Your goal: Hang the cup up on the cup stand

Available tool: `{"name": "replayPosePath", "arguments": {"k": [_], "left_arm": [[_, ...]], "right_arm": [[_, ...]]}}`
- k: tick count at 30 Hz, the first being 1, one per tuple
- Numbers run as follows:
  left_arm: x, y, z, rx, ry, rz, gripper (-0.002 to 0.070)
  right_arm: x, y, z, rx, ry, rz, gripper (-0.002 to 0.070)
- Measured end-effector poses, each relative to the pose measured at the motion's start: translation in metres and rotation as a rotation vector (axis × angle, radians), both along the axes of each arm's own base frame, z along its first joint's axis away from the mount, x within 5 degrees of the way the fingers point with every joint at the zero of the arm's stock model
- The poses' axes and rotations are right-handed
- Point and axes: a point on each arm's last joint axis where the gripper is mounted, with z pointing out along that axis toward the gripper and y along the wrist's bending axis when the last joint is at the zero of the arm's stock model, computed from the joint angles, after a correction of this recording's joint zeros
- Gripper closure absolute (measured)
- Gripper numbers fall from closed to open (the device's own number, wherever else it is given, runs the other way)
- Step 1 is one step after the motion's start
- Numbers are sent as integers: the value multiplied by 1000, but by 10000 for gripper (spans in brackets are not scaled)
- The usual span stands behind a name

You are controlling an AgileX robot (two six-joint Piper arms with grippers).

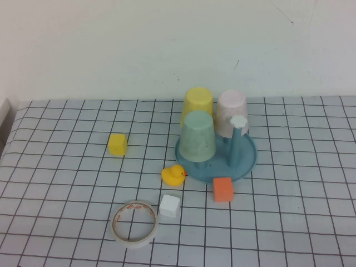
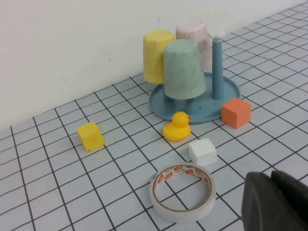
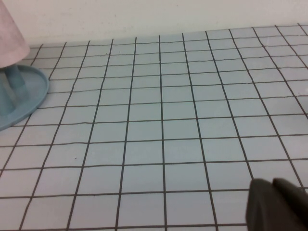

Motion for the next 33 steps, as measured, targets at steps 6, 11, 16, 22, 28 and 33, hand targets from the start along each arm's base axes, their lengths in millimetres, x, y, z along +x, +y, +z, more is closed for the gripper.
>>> {"name": "replayPosePath", "arguments": {"k": [6, 11, 16, 22, 28, 33], "left_arm": [[3, -4, -14, 15, 6, -10, 676], [7, -4, -32, -13, 1, 85, 676], [13, 4, -46, -83, -13, 330, 676], [18, 14, -59, -118, -18, 541, 676], [18, 18, -61, -68, -57, 622, 676], [18, 18, -61, 40, -85, 598, 676]], "right_arm": [[0, 0, 0, 0, 0, 0, 675], [0, 0, 0, 0, 0, 0, 675], [0, 0, 0, 0, 2, 0, 675], [0, 0, 0, 0, 2, 0, 675], [0, 0, 0, 0, 2, 0, 675], [0, 0, 0, 0, 2, 0, 675]]}}
